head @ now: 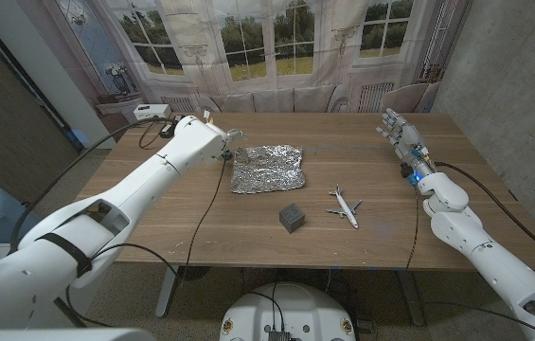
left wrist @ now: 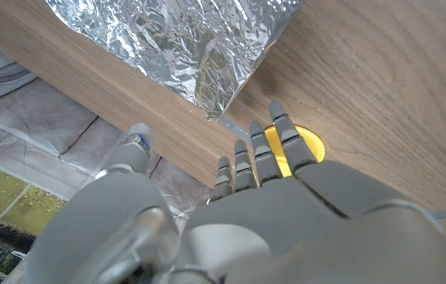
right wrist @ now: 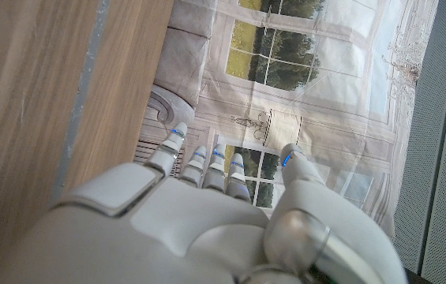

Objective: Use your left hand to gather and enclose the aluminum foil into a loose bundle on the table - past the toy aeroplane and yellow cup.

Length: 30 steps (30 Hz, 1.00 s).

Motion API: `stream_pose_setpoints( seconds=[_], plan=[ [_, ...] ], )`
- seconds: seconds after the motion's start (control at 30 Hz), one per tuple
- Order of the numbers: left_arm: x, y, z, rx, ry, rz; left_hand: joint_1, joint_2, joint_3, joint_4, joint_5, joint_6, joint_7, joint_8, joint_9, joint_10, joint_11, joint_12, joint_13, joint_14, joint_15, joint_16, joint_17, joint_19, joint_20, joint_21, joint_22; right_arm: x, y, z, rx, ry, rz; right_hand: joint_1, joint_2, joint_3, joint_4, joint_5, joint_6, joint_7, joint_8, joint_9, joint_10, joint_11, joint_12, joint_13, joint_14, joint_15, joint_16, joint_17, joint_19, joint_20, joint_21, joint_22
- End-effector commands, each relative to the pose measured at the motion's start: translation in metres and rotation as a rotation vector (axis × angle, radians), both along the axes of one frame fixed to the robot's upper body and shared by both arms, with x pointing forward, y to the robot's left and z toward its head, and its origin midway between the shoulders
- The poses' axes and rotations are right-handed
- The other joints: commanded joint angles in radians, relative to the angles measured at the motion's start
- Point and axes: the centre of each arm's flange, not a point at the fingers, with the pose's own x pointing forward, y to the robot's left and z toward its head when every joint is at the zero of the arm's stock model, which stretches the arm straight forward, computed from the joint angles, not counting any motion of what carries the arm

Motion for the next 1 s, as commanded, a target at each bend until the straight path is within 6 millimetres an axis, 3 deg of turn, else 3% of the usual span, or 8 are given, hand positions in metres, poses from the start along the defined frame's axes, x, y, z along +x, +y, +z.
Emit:
stream_pose_setpoints(
  seconds=[0.03, 0.3, 0.4, 0.67, 0.77, 0.83, 0.87, 1.0],
  plan=[
    [-0.002, -0.009, 0.016, -0.048, 0.081, 0.062, 0.016, -0.005, -0.018, 0.004, -0.004, 0.017, 0.039, -0.004, 0.005, 0.036, 0.030, 0.009, 0.003, 0.052, 0.010, 0.008, 0.002, 0.059, 0.002, 0.017, -0.001, -0.001, -0.011, -0.007, 0.024, -0.008, 0.008, 0.000, -0.005, -0.001, 0.003, 0.005, 0.011, -0.001, 0.005, 0.005, 0.009, -0.001, 0.007, 0.003, 0.008, 0.002, 0.007, 0.000, 0.010, -0.002, 0.002, 0.005],
    [0.000, -0.003, 0.008, -0.141, 0.145, 0.080, 0.032, -0.009, -0.039, 0.007, -0.006, 0.039, 0.045, -0.011, 0.005, 0.128, 0.069, 0.027, 0.001, 0.148, 0.012, 0.019, -0.001, 0.146, 0.002, 0.037, -0.004, -0.004, -0.017, -0.007, 0.030, -0.011, 0.001, -0.003, -0.004, -0.003, 0.005, 0.004, 0.016, -0.005, 0.006, 0.006, 0.010, 0.003, 0.007, 0.003, 0.014, 0.008, 0.009, 0.001, 0.015, -0.001, 0.003, 0.005],
    [0.002, -0.001, 0.004, -0.163, 0.170, 0.067, 0.030, -0.009, -0.044, 0.011, -0.005, 0.051, 0.064, -0.010, 0.005, 0.160, 0.080, 0.032, 0.000, 0.170, 0.020, 0.017, -0.002, 0.171, 0.004, 0.042, -0.005, -0.005, -0.018, -0.006, 0.030, -0.013, -0.001, -0.004, -0.004, -0.004, 0.006, 0.004, 0.019, -0.008, 0.007, 0.006, 0.011, 0.005, 0.007, 0.003, 0.015, 0.008, 0.010, 0.002, 0.017, 0.000, 0.004, 0.005],
    [0.010, -0.007, 0.018, -0.061, 0.272, 0.082, 0.062, 0.017, -0.029, 0.006, 0.011, 0.075, 0.071, -0.009, 0.005, 0.199, 0.070, 0.031, -0.003, 0.213, -0.010, 0.014, -0.002, 0.231, 0.001, 0.055, -0.007, -0.003, -0.020, -0.009, 0.045, -0.018, 0.002, -0.011, -0.004, -0.008, 0.011, 0.004, 0.023, -0.010, 0.007, 0.006, 0.010, 0.005, 0.006, 0.003, 0.018, 0.012, 0.012, 0.003, 0.018, -0.001, 0.004, 0.005],
    [0.014, -0.010, 0.022, -0.051, 0.280, 0.081, 0.097, 0.040, -0.012, 0.001, 0.024, 0.139, 0.078, 0.004, 0.005, 0.288, 0.048, 0.048, -0.005, 0.284, -0.030, 0.019, -0.002, 0.284, 0.000, 0.064, -0.008, -0.003, -0.021, -0.011, 0.051, -0.020, 0.002, -0.016, -0.005, -0.010, 0.014, 0.003, 0.026, -0.009, 0.008, 0.006, 0.012, 0.007, 0.007, 0.003, 0.021, 0.014, 0.013, 0.004, 0.020, 0.000, 0.004, 0.005],
    [0.016, -0.011, 0.024, -0.047, 0.281, 0.078, 0.123, 0.051, 0.002, -0.004, 0.033, 0.197, 0.104, 0.017, 0.006, 0.337, 0.037, 0.054, -0.006, 0.332, -0.048, 0.021, -0.004, 0.308, -0.013, 0.068, -0.008, -0.004, -0.022, -0.012, 0.054, -0.021, -0.001, -0.019, -0.005, -0.012, 0.016, 0.003, 0.027, -0.010, 0.008, 0.006, 0.014, 0.009, 0.008, 0.003, 0.022, 0.014, 0.014, 0.005, 0.020, -0.001, 0.004, 0.005],
    [0.017, -0.011, 0.024, -0.053, 0.281, 0.076, 0.131, 0.055, 0.008, -0.004, 0.037, 0.216, 0.103, 0.020, 0.006, 0.360, 0.027, 0.057, -0.006, 0.359, -0.059, 0.023, -0.004, 0.322, -0.022, 0.072, -0.008, -0.005, -0.022, -0.013, 0.056, -0.022, -0.004, -0.022, -0.006, -0.013, 0.017, 0.003, 0.029, -0.009, 0.009, 0.006, 0.015, 0.011, 0.008, 0.003, 0.023, 0.015, 0.014, 0.005, 0.020, -0.001, 0.004, 0.005],
    [0.024, -0.008, 0.018, -0.117, 0.294, 0.047, 0.158, 0.066, 0.029, -0.005, 0.051, 0.282, 0.119, 0.032, 0.006, 0.422, 0.020, 0.063, -0.009, 0.420, -0.065, 0.022, -0.006, 0.353, -0.038, 0.080, -0.007, -0.007, -0.024, -0.014, 0.062, -0.024, -0.014, -0.027, -0.007, -0.016, 0.020, 0.003, 0.032, -0.011, 0.009, 0.006, 0.016, 0.012, 0.008, 0.003, 0.025, 0.017, 0.015, 0.006, 0.021, 0.001, 0.004, 0.006]
  ],
)
